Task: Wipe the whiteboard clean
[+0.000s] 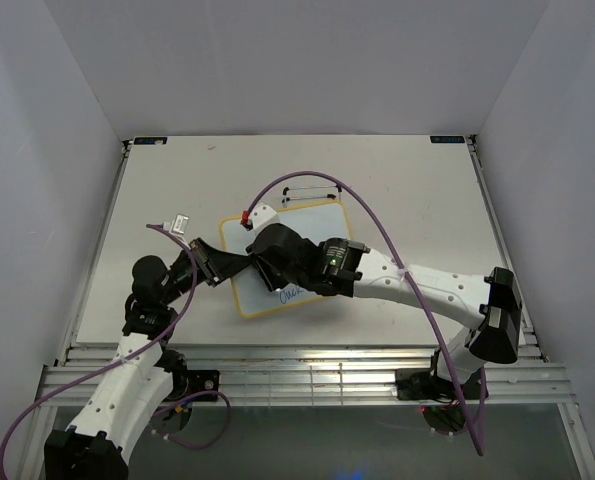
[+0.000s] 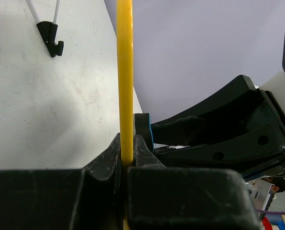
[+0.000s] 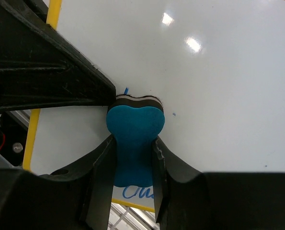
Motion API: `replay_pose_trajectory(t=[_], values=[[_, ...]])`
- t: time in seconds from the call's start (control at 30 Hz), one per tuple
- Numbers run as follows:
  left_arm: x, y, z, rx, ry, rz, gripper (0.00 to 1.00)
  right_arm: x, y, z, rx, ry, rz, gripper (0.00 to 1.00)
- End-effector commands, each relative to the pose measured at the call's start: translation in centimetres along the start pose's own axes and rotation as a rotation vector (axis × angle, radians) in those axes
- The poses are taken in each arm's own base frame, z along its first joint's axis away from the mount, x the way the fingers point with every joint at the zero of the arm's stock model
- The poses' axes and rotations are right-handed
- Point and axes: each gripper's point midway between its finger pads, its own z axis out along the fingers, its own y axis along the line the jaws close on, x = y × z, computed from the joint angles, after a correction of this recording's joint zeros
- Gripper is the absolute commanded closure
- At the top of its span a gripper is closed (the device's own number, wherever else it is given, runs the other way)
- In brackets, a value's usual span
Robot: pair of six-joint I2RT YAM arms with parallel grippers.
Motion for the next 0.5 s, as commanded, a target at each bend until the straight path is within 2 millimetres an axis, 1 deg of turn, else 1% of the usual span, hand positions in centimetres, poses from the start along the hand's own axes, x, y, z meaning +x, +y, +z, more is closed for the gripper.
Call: replay_pose_trajectory(t=[0.0,0.07,0.17,0.2,0.27,0.3,0.33,0.47], values=[[0.1,-10.5,-1.9,0.335,0.067,0.16,1.0,3.0,-0.5,2.5,0.092,0.087,0.021,0.92],[0.1,-10.5,-2.0,0.336,0.063,0.162,1.0,3.6,-0.9,2.7,0.131,0.101,0.039,0.92],[0.1,-10.4,-1.9,0.332,0.057,0.157,1.0,5.8,-1.2,2.5,0.17,0.153,0.02,0.92],[0.1,-10.4,-1.9,0.331,0.054,0.155,1.0,6.5,-0.7,2.4,0.165,0.163,0.018,0.92],[-0.1,-10.1,-1.8,0.325,0.044,0.149,1.0,7.7,-0.7,2.3,0.179,0.182,0.002,0.92],[-0.1,-9.9,-1.8,0.32,0.041,0.145,1.0,8.3,-0.2,2.2,0.175,0.194,-0.007,0.92],[-0.1,-9.8,-1.7,0.316,0.036,0.139,1.0,8.8,-0.2,2.1,0.18,0.21,-0.018,0.92],[0.0,-9.3,-1.7,0.307,0.034,0.127,1.0,9.4,0.5,2.1,0.177,0.241,-0.042,0.92]])
